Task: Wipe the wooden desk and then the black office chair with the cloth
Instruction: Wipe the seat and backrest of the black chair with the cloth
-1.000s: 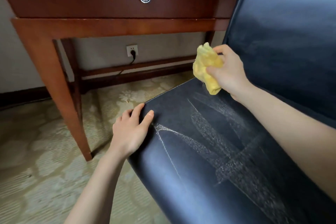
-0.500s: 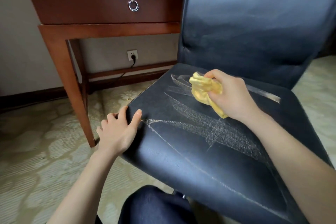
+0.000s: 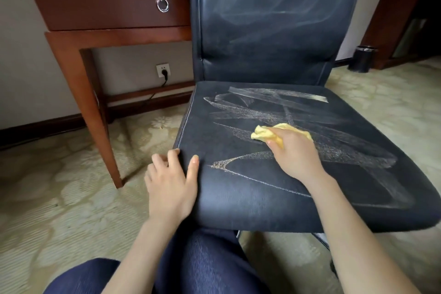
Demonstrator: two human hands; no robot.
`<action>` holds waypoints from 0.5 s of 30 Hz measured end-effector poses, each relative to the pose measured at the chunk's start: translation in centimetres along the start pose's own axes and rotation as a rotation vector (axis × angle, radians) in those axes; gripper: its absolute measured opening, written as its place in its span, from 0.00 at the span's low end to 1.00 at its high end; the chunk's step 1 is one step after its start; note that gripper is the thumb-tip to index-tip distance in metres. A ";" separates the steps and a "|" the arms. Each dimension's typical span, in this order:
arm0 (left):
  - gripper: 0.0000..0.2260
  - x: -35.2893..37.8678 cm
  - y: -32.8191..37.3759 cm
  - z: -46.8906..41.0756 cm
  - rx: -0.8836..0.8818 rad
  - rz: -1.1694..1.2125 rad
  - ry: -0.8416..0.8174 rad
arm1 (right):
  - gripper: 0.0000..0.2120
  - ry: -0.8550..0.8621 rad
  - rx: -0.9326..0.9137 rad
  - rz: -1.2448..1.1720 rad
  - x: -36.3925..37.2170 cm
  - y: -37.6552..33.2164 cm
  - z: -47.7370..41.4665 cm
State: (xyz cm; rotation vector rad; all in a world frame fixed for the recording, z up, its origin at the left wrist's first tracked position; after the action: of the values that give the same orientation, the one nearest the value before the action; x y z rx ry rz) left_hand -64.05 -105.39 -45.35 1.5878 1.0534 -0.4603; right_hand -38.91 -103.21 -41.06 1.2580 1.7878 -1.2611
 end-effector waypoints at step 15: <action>0.22 1.2 -1.3 -1.5 0.063 0.022 -0.145 | 0.17 0.058 -0.318 -0.007 2.7 -7.9 7.1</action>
State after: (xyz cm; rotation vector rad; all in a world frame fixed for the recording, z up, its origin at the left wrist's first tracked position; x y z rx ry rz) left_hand -64.81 -103.61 -46.49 1.5941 0.9188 -0.5898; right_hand -47.56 -109.63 -43.19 1.1162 1.9436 -0.9057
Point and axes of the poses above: each hand's wrist, its own z-axis away from the middle knuckle, its own x-axis out of the palm, y = z × x, the point moved 6 cm from there along -z, towards the middle knuckle
